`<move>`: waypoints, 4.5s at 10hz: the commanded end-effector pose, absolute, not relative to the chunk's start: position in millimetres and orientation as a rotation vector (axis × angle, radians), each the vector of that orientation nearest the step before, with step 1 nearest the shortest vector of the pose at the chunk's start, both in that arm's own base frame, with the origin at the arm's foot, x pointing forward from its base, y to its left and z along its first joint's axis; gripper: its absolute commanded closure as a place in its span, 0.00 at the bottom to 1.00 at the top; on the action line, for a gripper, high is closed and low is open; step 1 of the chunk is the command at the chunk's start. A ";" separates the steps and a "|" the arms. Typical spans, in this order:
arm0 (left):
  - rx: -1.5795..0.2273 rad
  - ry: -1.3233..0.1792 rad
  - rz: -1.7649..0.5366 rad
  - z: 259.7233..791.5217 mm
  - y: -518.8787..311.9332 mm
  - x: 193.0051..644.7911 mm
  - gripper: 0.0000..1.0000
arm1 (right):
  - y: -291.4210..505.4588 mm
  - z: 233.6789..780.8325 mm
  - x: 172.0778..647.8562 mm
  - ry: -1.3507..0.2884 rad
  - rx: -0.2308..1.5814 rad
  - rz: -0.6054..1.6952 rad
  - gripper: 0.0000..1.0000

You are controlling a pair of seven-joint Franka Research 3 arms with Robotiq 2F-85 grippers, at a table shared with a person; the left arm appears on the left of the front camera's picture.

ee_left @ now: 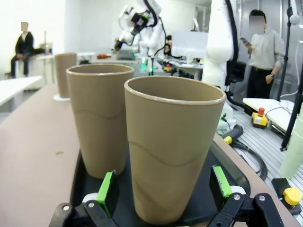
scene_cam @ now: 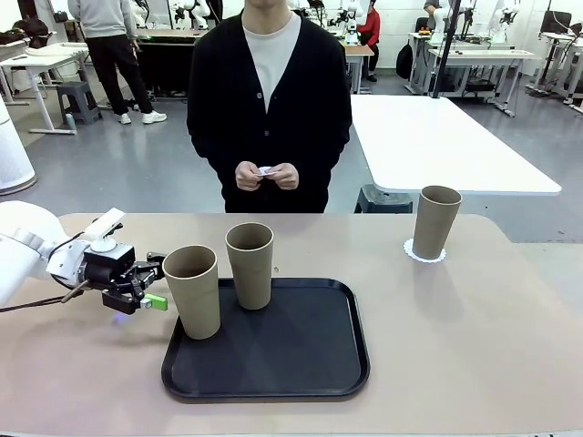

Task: Place coasters on the table and set cups on them.
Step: Take one Reusable plastic cup from the Flat Tray and place it on a coaster set by the human.

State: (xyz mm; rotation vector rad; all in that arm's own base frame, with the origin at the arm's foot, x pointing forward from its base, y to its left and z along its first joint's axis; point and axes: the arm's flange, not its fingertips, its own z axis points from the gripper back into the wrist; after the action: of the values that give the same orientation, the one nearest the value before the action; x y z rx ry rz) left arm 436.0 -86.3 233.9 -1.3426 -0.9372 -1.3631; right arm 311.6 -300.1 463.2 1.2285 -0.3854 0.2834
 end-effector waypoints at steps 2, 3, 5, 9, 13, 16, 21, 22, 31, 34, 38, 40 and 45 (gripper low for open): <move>-1.367 -0.949 -1.405 223.1 -91.6 435.3 0.00 | -299.8 463.4 311.3 -0.389 1.232 0.291 0.00; -1.364 -0.945 -1.405 221.4 -92.9 435.3 0.00 | -299.8 463.4 311.3 -0.389 1.232 0.291 0.00; -1.369 -0.931 -1.408 218.0 -95.8 435.8 0.00 | -299.8 463.4 311.3 -0.389 1.232 0.291 0.00; -1.377 -0.912 -1.426 215.8 -105.3 432.2 0.00 | -299.8 463.4 311.3 -0.389 1.232 0.291 0.00; -1.373 -0.906 -1.440 210.1 -114.2 432.7 0.00 | -299.8 463.4 311.3 -0.389 1.232 0.291 0.00; -1.378 -0.913 -1.455 209.0 -121.3 431.8 0.00 | -299.8 463.4 311.3 -0.389 1.232 0.291 0.00; -1.388 -0.900 -1.466 203.9 -135.9 432.5 0.00 | -299.8 463.4 311.3 -0.389 1.232 0.291 0.00; -1.393 -0.897 -1.469 202.7 -138.3 432.9 0.00 | -299.8 463.4 311.3 -0.389 1.232 0.291 0.00; -1.413 -0.907 -1.479 201.0 -139.9 434.2 1.00 | -299.8 463.4 311.3 -0.389 1.232 0.291 0.00; -1.407 -0.907 -1.472 214.1 -128.6 425.8 0.76 | -299.8 463.4 311.3 -0.389 1.232 0.291 0.00; -1.308 -0.915 -1.409 333.9 -67.3 400.0 0.76 | -299.8 463.4 311.3 -0.389 1.232 0.291 0.00; -1.316 -0.919 -1.348 374.1 -48.2 397.7 0.76 | -299.8 463.4 311.3 -0.389 1.232 0.291 0.00; -1.242 -0.985 -1.322 401.9 -42.0 381.4 0.76 | -299.8 463.4 311.3 -0.389 1.232 0.291 0.00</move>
State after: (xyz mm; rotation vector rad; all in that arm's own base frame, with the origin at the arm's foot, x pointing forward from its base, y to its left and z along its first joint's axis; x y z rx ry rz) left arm 395.3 -38.3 399.7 -1.2823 -0.9364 -1.3363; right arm 312.1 -299.6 463.0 1.2293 -0.3840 0.2844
